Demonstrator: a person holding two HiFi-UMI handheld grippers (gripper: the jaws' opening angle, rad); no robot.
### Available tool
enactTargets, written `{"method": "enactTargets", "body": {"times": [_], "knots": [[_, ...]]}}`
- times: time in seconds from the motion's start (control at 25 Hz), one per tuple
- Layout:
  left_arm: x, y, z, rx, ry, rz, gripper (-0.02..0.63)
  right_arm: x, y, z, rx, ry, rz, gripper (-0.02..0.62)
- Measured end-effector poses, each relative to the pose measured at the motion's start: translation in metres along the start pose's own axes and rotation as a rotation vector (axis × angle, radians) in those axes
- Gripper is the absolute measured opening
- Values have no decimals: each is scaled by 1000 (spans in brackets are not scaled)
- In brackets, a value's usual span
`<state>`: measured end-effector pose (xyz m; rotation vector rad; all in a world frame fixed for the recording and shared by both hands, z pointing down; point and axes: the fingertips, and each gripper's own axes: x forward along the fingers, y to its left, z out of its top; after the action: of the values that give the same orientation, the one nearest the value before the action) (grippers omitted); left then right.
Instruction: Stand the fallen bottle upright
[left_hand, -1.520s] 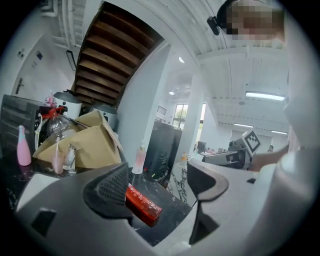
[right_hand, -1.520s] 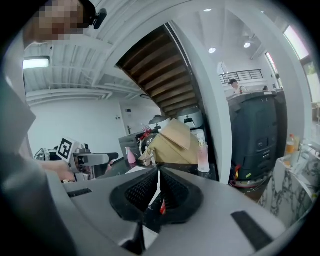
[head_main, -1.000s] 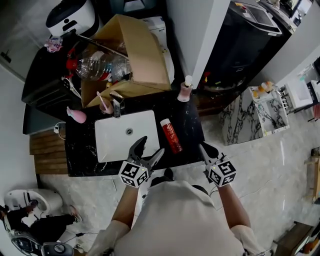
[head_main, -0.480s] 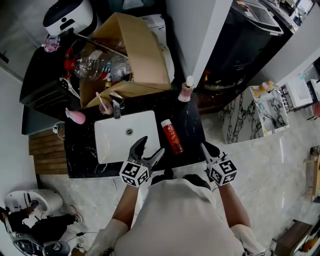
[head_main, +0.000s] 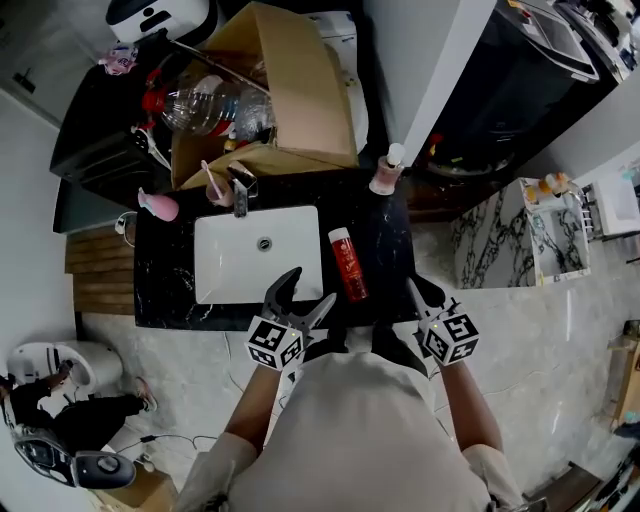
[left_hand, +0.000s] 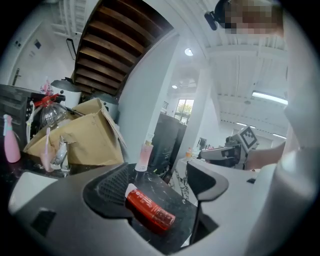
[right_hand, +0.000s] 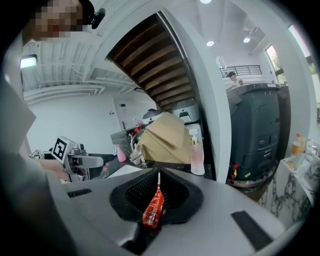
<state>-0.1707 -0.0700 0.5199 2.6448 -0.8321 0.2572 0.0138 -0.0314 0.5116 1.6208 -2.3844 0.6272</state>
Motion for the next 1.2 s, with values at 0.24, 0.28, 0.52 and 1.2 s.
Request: {"method": "enactTargets", "body": {"times": [0.24,0.28,0.52,1.2], "knots": [[12,-17,-5,-32,-11,88,357,8,-16,6,-27,9,93,35],[14,-19,-6,-34,-9,99,357,9,-19,6,-29,12,106,35],[32,-27,-14,-44,5,172,357,15,-35,3,-41,33,177,35],[94,3,-65,-112,205,393,368,60,-73,-10,-39,136,345,35]]}}
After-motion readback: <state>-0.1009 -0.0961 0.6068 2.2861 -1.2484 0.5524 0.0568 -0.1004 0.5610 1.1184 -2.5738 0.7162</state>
